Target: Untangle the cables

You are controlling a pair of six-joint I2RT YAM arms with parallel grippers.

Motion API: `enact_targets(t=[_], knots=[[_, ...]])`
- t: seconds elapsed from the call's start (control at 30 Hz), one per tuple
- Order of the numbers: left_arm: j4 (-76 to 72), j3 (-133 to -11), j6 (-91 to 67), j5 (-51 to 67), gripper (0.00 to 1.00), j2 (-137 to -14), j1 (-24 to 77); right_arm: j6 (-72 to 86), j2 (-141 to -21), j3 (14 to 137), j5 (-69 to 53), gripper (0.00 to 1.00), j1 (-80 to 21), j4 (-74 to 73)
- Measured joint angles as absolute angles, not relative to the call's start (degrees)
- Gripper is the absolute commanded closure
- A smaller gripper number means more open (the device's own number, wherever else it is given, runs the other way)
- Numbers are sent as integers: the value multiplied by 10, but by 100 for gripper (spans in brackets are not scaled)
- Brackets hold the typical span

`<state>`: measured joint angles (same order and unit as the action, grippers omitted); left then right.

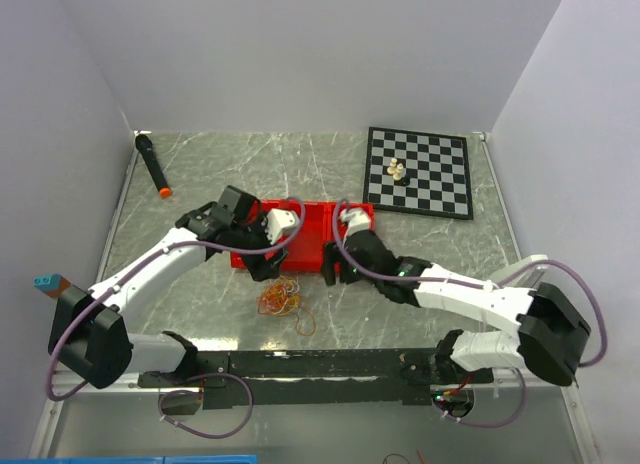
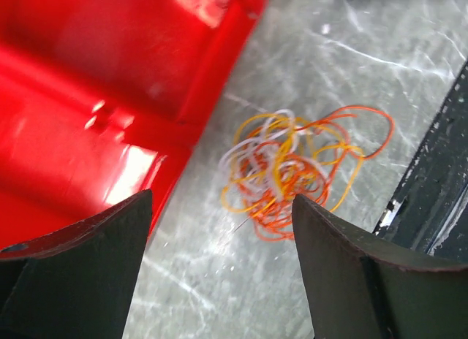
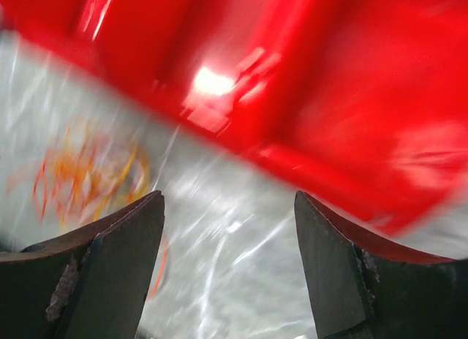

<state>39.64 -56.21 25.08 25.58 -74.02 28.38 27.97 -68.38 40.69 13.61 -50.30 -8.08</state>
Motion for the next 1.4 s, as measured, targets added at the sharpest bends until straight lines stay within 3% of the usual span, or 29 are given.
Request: enact_targets(t=[0.33,0.57,0.63,0.87,0.97,1.1,1.27,1.33,1.4], knots=[[367,-548,254,228,21,-752,337,274,-801,372,-46,27,-561,53],[378,-558,254,269,20,-731,224,277,-872,391,-102,33,-566,120],[380,-564,254,281,20,-728,178,279,-896,401,-108,41,-569,132],[390,-564,254,300,20,-711,140,288,-928,413,-103,89,-576,139],[392,-564,259,309,21,-704,140,290,-900,394,-86,99,-579,127],[393,-564,265,316,22,-698,148,293,-804,340,-49,100,-585,77],[386,-562,266,295,22,-698,231,299,-698,297,-22,99,-587,10],[379,-559,264,285,21,-698,272,302,-685,295,-17,94,-587,-9],[376,-558,262,284,21,-700,303,302,-686,295,-13,76,-587,-19]])
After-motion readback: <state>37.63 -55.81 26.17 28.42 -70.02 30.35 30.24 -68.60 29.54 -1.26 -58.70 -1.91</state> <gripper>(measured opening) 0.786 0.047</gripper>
